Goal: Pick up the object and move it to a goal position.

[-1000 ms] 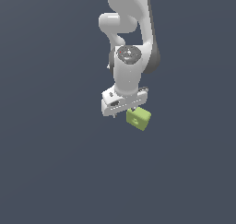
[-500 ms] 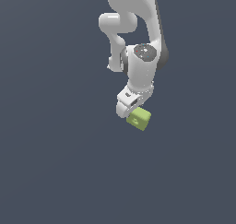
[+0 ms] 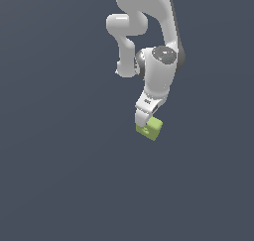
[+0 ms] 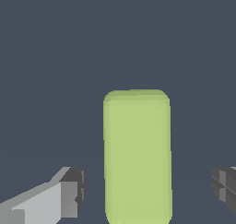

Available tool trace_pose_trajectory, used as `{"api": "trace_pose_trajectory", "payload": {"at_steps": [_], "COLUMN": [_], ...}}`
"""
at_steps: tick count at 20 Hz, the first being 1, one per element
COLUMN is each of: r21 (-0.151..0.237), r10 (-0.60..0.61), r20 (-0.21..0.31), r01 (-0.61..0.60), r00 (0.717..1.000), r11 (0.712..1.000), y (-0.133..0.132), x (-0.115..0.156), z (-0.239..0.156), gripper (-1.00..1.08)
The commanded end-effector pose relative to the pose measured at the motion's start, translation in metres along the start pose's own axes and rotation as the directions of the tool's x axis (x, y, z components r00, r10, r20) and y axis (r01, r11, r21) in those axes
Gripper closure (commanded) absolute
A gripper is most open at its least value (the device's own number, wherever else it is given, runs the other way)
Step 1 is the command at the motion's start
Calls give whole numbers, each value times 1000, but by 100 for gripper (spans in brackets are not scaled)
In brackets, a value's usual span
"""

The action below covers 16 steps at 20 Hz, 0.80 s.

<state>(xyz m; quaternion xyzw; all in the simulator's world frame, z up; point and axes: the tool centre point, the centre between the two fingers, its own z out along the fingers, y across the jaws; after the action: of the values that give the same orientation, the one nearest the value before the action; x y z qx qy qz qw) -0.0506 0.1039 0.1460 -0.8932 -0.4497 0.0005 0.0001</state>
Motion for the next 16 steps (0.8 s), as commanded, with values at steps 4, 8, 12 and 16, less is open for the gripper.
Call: {"api": "trace_pose_trajectory", "payload": {"at_steps": [4,8,12,16], "r21": [0,0,0,0], "r10": [-18,-19,-21,-23], "r20": [-1,-1,-1,-1], "r01": [18,19,21,23], "r00": [1000,1000,1000,1000], "r11": [1000,1000,1000,1000], "y": [-2,-3,-3,-4], "x": [1,1,1,1], "z": [0,5,21,40], "gripper": [-92,-92,-92,-92]}}
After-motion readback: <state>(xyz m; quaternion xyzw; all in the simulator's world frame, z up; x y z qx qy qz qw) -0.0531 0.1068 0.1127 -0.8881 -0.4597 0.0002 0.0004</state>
